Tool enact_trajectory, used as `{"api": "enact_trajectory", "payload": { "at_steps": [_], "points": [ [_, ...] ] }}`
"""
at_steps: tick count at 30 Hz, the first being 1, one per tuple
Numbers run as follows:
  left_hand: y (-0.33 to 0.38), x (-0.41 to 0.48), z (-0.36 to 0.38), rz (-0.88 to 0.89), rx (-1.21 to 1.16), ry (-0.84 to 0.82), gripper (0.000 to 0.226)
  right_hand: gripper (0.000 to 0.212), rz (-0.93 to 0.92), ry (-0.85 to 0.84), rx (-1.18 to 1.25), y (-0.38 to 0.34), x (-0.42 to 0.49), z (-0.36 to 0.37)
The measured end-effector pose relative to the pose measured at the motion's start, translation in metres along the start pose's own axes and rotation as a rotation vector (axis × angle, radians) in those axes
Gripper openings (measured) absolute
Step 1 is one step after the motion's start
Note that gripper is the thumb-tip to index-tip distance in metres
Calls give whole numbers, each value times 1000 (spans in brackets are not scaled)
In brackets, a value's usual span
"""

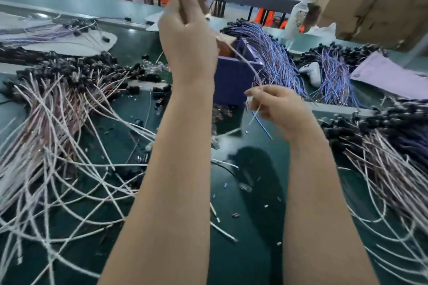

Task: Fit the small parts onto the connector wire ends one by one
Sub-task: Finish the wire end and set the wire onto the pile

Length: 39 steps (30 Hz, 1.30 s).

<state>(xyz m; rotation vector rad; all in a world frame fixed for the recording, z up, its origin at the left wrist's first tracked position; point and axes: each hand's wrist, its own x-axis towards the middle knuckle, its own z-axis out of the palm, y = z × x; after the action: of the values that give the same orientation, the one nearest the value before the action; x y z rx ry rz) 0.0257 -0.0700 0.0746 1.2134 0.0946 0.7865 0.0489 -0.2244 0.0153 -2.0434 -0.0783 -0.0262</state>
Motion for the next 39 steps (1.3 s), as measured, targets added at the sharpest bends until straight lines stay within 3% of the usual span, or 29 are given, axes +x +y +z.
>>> {"api": "enact_trajectory", "payload": {
  "at_steps": [2,3,5,9,12,16,20,23,29,33,36,39],
  "points": [
    [-11,-2,-1,-187,-176,42,30,28,-51,267,-341,1,8,-1],
    [-15,-1,-3,-280,-274,63,30,34,-50,315,-462,0,9,-2],
    [-21,2,-7,-420,-416,91,31,37,-29,299,-426,1,11,-2],
    [-28,2,-14,-635,-588,5,32,27,-42,339,-3,2,11,8],
    [-33,2,-16,-711,-526,-104,33,17,-7,378,449,-2,11,8],
    [-42,3,-15,-700,-429,-166,37,27,154,169,1043,-8,6,6],
    [-51,-2,-12,-628,-276,-203,38,33,232,-34,1300,-11,2,8],
    [-54,-4,-10,-558,-158,-163,37,27,223,-63,1269,-13,1,8],
    [-56,-2,-13,-571,-331,-93,31,20,261,-30,933,-14,3,13],
    [-58,-2,-12,-528,-305,-79,29,26,203,-145,751,-15,2,17],
    [-59,-3,-10,-487,-239,-102,29,25,142,-147,774,-20,2,23],
    [-59,-7,-8,-481,-209,-179,27,12,79,-47,880,-25,3,30]
  ]
}}
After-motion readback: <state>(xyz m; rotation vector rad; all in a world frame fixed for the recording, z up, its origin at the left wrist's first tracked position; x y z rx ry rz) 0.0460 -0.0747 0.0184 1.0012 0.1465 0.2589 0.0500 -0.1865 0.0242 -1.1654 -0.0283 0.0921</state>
